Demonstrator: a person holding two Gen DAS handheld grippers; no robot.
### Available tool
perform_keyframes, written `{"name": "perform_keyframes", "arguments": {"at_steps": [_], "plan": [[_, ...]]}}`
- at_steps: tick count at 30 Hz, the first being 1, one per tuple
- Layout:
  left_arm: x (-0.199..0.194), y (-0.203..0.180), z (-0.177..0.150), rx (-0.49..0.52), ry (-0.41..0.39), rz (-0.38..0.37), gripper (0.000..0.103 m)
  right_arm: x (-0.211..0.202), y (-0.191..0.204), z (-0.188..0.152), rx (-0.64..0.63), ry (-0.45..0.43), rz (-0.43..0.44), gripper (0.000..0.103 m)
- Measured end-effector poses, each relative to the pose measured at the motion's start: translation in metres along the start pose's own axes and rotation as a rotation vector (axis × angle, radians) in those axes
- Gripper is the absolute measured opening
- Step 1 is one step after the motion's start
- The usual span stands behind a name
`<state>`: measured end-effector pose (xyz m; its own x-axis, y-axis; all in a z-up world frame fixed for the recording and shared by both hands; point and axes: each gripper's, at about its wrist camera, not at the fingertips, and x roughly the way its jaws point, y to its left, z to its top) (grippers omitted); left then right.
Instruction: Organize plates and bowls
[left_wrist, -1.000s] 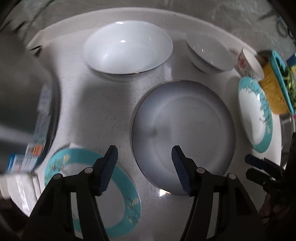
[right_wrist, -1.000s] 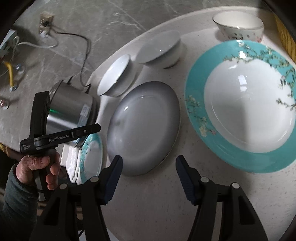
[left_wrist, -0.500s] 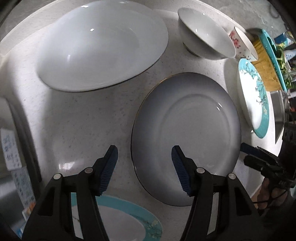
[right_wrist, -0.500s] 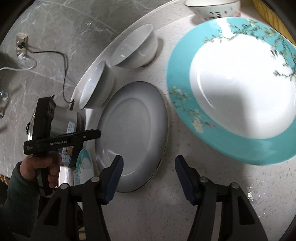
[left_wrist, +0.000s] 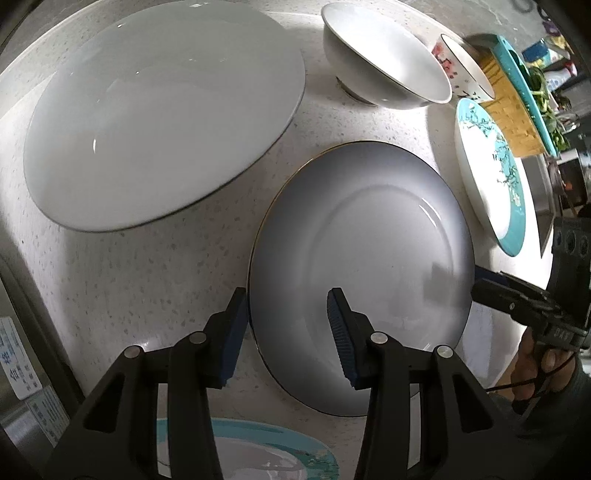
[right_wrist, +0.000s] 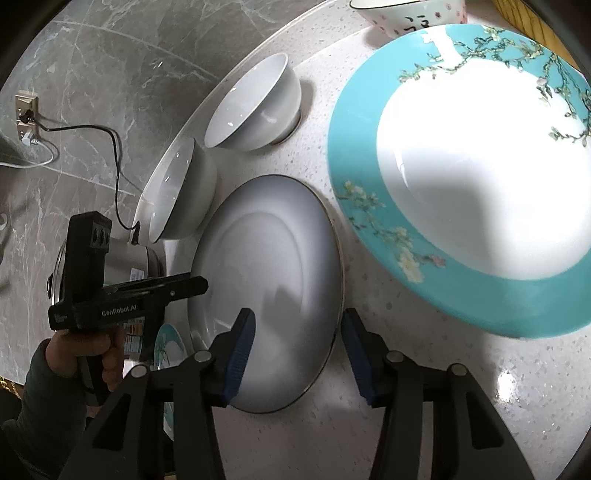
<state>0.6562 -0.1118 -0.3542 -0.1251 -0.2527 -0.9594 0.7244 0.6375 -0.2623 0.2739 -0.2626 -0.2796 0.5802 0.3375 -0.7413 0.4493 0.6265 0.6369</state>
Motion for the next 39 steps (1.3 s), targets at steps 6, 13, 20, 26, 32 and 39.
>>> {"name": "perform_keyframes", "arguments": {"at_steps": [6, 13, 20, 26, 32, 39], "plan": [[-0.007, -0.016, -0.015, 0.052, -0.015, 0.020, 0.041, 0.001, -0.004, 0.004, 0.022, -0.012, 0.034, 0.053], [-0.009, -0.015, -0.022, 0.062, -0.038, -0.020, 0.041, 0.001, -0.012, 0.008, 0.061, -0.008, 0.096, 0.052], [-0.013, -0.008, -0.027, 0.046, -0.022, -0.041, 0.032, 0.001, -0.007, 0.011, 0.043, 0.015, 0.068, 0.052], [-0.015, 0.000, -0.028, 0.020, -0.015, -0.065, 0.025, 0.003, -0.015, 0.018, 0.050, 0.065, -0.003, 0.016], [-0.019, 0.008, -0.029, -0.013, 0.006, -0.077, 0.024, 0.003, -0.016, 0.018, 0.054, 0.069, -0.008, 0.016], [-0.020, 0.028, -0.035, -0.059, 0.014, -0.133, 0.021, 0.000, -0.026, 0.020, 0.099, 0.067, 0.039, 0.015]]}}
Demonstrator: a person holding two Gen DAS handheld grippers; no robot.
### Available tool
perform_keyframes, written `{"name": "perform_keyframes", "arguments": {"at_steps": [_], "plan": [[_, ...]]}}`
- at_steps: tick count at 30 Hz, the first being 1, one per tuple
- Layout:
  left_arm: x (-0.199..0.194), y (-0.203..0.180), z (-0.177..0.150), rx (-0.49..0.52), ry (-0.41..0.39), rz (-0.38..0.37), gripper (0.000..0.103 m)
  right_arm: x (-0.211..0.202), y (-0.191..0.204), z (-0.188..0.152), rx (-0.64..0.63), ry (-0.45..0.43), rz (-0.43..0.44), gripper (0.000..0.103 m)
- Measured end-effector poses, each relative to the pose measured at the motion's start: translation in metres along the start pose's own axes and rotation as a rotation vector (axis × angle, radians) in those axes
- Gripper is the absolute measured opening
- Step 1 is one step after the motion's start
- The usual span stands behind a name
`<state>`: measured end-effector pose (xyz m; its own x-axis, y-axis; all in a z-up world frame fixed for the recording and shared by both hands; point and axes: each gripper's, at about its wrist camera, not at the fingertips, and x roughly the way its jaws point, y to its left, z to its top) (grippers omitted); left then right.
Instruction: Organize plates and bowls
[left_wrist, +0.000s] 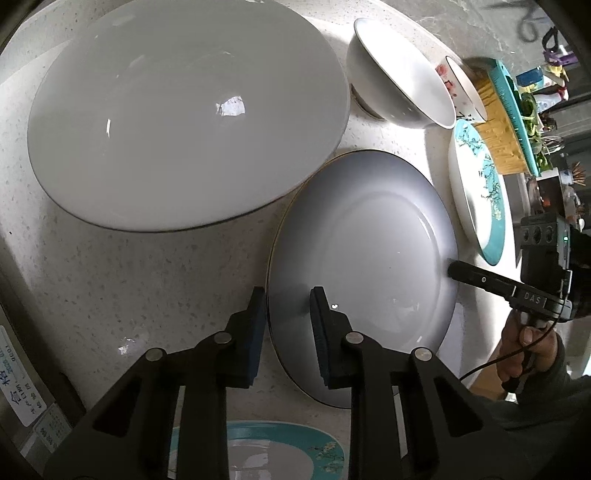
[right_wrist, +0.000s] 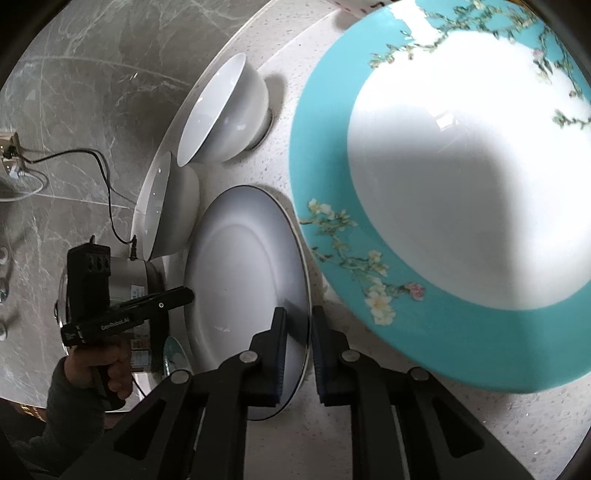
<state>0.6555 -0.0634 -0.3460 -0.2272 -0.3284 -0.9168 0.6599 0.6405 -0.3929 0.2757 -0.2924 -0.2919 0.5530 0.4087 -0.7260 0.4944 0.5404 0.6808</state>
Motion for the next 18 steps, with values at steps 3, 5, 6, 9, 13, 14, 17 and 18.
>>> {"name": "perform_keyframes", "arguments": {"at_steps": [3, 5, 6, 9, 13, 14, 17, 18], "plan": [[0.000, 0.006, -0.001, -0.022, 0.002, -0.025, 0.021, 0.000, 0.000, 0.000, -0.001, 0.008, 0.006, 0.015], [-0.001, 0.009, -0.001, -0.041, -0.002, -0.036, 0.021, 0.001, -0.001, 0.000, -0.006, 0.023, 0.016, 0.015], [-0.001, 0.011, -0.002, -0.050, -0.006, -0.045, 0.021, 0.001, -0.001, 0.001, -0.011, 0.037, 0.019, 0.015], [-0.004, 0.017, -0.001, -0.076, -0.030, -0.065, 0.021, 0.002, -0.002, 0.000, -0.008, 0.044, 0.029, 0.014], [-0.003, 0.010, 0.002, -0.035, -0.020, -0.036, 0.022, 0.001, -0.003, 0.000, -0.005, 0.047, 0.040, 0.014], [-0.003, 0.007, 0.003, -0.018, -0.011, -0.030, 0.022, 0.001, -0.005, 0.000, 0.001, 0.049, 0.048, 0.013], [-0.001, 0.006, 0.000, -0.017, -0.005, -0.036, 0.022, 0.002, -0.007, -0.001, 0.002, 0.050, 0.065, 0.014], [-0.001, 0.007, 0.000, -0.020, -0.006, -0.042, 0.022, 0.002, -0.007, 0.000, 0.002, 0.051, 0.067, 0.014]]}}
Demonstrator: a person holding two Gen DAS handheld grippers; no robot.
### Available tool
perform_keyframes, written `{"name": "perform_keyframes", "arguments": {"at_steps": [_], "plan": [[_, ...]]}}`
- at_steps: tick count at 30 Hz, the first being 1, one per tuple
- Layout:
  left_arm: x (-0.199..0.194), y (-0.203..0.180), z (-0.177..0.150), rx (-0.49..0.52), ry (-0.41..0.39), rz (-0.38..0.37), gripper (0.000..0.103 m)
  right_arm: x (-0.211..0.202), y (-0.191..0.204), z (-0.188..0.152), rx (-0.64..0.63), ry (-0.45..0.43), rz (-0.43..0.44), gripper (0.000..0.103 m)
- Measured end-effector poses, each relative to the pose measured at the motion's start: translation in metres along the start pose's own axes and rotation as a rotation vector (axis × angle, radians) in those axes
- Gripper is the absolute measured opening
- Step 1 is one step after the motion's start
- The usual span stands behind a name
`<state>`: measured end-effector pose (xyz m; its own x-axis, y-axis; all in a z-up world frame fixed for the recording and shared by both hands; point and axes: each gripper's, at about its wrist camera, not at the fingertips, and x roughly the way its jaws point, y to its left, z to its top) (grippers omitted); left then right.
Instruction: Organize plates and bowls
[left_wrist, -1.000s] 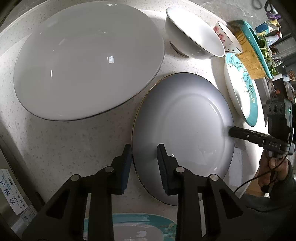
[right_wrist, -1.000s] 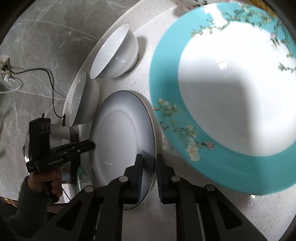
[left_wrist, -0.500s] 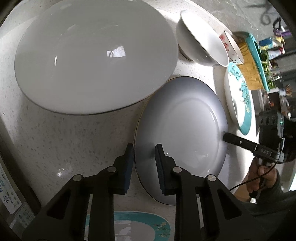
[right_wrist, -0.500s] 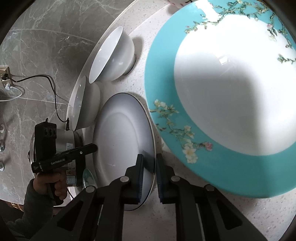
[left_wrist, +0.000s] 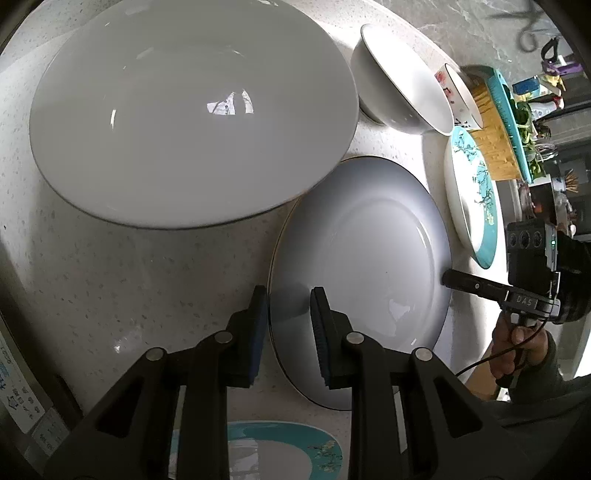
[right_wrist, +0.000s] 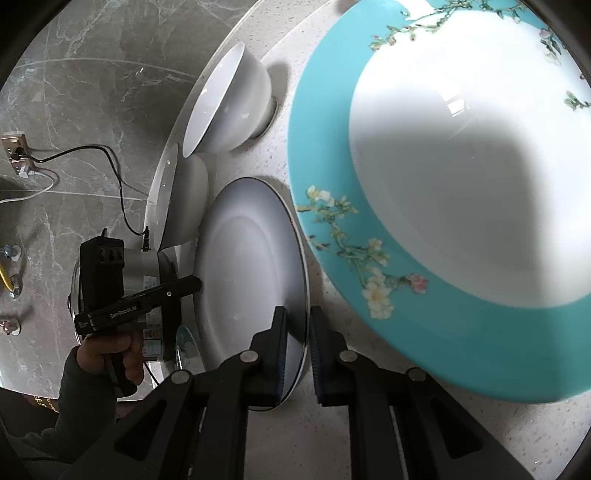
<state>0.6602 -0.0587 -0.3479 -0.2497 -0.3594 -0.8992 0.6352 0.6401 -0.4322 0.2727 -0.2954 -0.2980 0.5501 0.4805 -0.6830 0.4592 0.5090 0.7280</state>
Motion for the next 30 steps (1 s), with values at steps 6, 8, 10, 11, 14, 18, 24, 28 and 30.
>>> {"name": "perform_keyframes", "arguments": {"at_steps": [6, 8, 10, 11, 14, 18, 24, 28, 30], "plan": [[0.003, -0.002, -0.002, 0.013, 0.025, 0.016, 0.021, 0.002, 0.005, 0.002, -0.019, 0.011, -0.008, 0.017], [0.004, -0.004, 0.000, 0.016, 0.030, 0.022, 0.020, 0.002, 0.006, 0.002, -0.024, 0.011, -0.013, 0.017], [0.005, -0.006, -0.002, 0.023, 0.031, 0.032, 0.020, 0.002, 0.007, 0.002, -0.031, 0.001, -0.030, 0.015], [0.005, -0.009, -0.002, 0.031, 0.031, 0.040, 0.020, 0.001, 0.006, 0.003, -0.028, -0.002, -0.031, 0.015], [0.007, -0.012, -0.005, 0.030, 0.031, 0.035, 0.019, -0.001, 0.004, 0.004, -0.008, -0.019, -0.033, 0.015], [0.010, -0.014, -0.010, 0.027, 0.027, 0.028, 0.019, -0.003, 0.002, 0.005, 0.006, -0.032, -0.042, 0.015], [0.011, -0.016, -0.016, 0.017, 0.022, 0.026, 0.018, -0.003, 0.004, 0.004, 0.005, -0.033, -0.053, 0.015], [0.006, -0.016, -0.017, 0.015, 0.009, 0.018, 0.017, -0.008, 0.004, 0.004, 0.002, -0.038, -0.052, 0.015], [0.003, -0.017, -0.018, 0.017, 0.003, 0.014, 0.017, -0.010, 0.004, 0.004, -0.001, -0.041, -0.052, 0.015]]}}
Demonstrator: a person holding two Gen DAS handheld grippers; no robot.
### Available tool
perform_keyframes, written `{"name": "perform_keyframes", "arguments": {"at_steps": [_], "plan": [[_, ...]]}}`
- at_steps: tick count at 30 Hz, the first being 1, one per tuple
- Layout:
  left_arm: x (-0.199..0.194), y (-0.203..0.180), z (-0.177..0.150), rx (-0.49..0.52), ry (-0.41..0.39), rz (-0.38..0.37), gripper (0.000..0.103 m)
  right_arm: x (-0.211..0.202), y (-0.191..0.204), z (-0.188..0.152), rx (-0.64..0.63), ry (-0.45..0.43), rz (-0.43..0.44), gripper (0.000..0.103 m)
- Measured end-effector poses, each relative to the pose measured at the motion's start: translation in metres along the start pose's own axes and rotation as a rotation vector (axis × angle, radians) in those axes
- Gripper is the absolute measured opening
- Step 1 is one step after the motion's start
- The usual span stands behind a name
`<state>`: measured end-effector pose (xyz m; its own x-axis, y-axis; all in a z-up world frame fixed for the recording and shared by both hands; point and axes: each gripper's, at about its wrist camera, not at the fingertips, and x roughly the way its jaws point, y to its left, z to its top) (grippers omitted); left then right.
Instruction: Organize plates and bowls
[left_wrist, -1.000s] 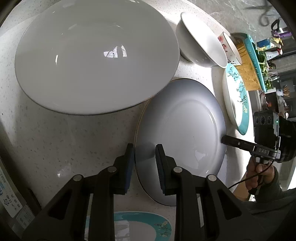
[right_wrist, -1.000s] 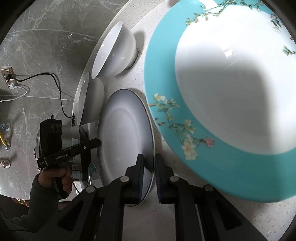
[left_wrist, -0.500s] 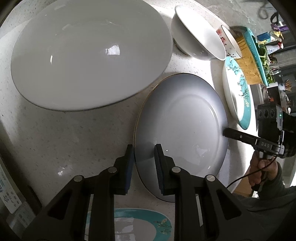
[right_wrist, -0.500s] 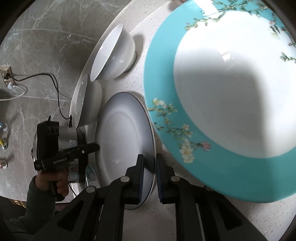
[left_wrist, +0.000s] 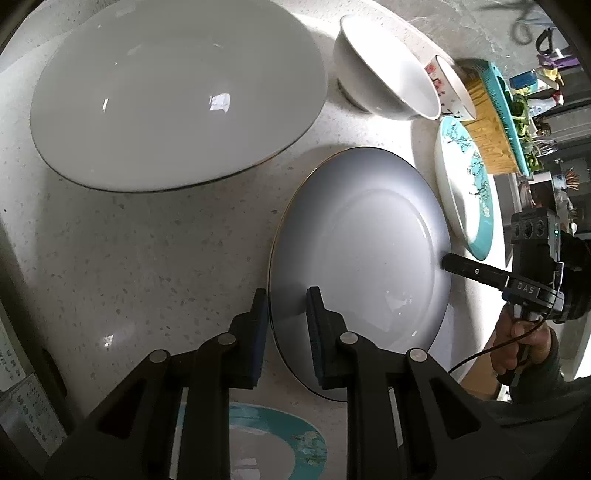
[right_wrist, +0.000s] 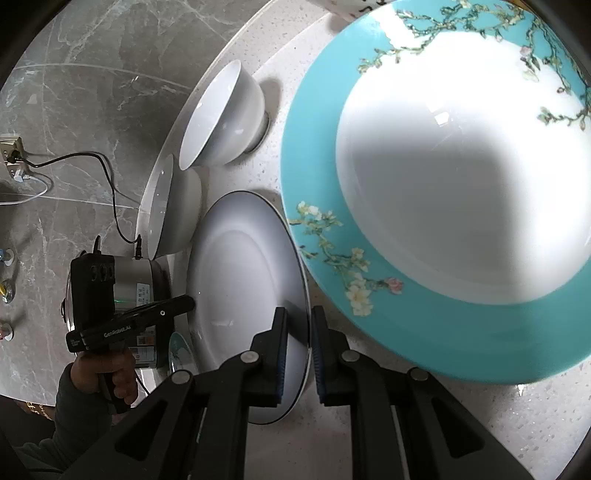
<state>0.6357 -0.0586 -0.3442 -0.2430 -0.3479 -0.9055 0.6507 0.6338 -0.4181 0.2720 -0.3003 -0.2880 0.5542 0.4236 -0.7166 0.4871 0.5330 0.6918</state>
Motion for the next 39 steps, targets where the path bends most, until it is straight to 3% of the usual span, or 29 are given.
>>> {"name": "perform_keyframes", "arguments": {"at_steps": [19, 30, 39], "plan": [[-0.025, -0.040, -0.030, 0.043, -0.018, -0.043, 0.016, -0.039, 0.003, -0.023, 0.005, -0.036, -0.020, 0.015], [-0.027, -0.083, -0.076, 0.062, -0.006, -0.051, 0.016, -0.070, -0.014, -0.051, 0.011, -0.031, -0.035, 0.016], [0.001, -0.121, -0.124, 0.013, 0.015, -0.028, 0.016, -0.084, -0.054, -0.062, 0.010, 0.034, -0.029, 0.017]]}}
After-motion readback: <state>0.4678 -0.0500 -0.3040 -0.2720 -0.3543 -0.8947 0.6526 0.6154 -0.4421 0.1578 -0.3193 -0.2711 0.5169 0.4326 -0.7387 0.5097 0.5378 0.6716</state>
